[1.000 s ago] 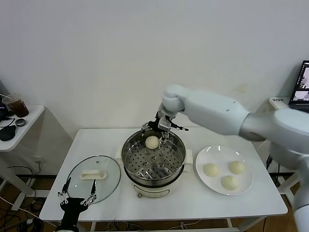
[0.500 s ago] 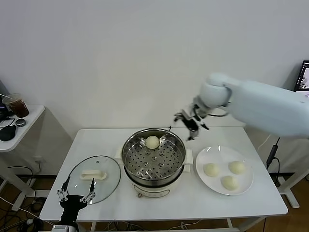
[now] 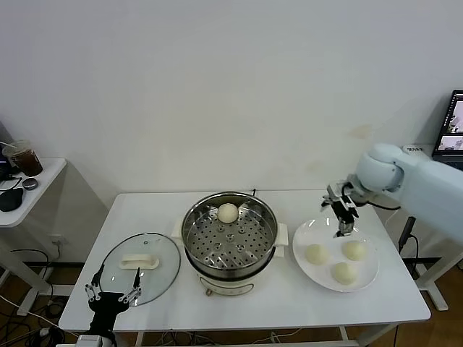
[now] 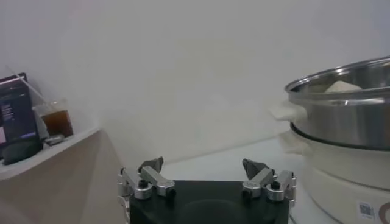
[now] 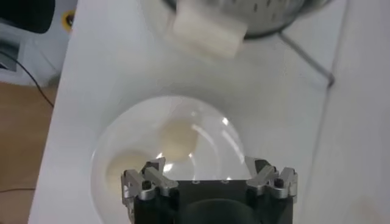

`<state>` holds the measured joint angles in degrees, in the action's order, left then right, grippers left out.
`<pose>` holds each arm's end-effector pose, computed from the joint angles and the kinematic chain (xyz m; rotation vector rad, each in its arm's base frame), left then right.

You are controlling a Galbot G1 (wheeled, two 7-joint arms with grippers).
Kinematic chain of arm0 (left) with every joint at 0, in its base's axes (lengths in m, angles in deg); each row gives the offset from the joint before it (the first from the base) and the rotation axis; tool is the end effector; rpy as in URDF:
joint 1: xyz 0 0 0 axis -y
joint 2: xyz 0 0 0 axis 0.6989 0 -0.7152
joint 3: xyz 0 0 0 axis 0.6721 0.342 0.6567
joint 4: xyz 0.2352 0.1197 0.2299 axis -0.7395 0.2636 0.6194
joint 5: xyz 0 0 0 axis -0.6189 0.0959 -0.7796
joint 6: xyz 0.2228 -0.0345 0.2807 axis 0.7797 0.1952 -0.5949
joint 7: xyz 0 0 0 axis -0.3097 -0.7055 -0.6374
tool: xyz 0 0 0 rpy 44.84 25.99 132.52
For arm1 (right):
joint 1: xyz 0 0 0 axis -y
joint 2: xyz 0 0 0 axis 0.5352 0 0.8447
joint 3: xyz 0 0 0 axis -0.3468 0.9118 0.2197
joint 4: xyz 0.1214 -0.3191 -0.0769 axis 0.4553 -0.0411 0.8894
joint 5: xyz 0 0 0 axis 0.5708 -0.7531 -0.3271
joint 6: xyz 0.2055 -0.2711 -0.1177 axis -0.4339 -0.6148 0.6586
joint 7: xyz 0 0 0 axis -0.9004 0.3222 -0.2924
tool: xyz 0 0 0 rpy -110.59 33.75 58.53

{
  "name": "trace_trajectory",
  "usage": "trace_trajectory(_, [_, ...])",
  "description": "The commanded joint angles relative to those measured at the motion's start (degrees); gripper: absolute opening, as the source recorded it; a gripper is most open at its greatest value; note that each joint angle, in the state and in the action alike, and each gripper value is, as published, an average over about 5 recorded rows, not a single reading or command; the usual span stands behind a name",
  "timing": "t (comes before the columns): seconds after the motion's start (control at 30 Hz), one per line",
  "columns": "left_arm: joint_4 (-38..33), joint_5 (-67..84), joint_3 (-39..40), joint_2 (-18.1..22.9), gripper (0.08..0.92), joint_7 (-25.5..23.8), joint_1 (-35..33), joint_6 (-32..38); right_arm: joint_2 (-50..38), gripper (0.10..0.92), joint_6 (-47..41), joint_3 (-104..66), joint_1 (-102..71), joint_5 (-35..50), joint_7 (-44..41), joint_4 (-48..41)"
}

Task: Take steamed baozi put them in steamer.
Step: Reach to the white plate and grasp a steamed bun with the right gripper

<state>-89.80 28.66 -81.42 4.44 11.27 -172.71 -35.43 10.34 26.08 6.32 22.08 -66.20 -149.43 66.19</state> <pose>0.1440 0.0929 -0.3335 0.1153 -2.9864 -0.4110 0.5083 -0.1206 -0.0958 1.2962 -1.2913 1.5019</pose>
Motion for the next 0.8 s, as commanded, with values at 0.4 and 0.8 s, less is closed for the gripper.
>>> trace_trajectory(0.4, [0.48, -0.26, -0.46, 0.10, 0.823, 0.04, -0.31, -0.22, 6.65, 0.823, 2.30, -12.94, -20.51, -7.73, 0.48, -11.36])
trace_trajectory(0.8, [0.48, -0.37, -0.82, 0.12, 0.823, -0.07, -0.79, -0.19, 12.67, 0.823, 3.95, -16.27, -23.78, -11.68, 3.26, -18.04])
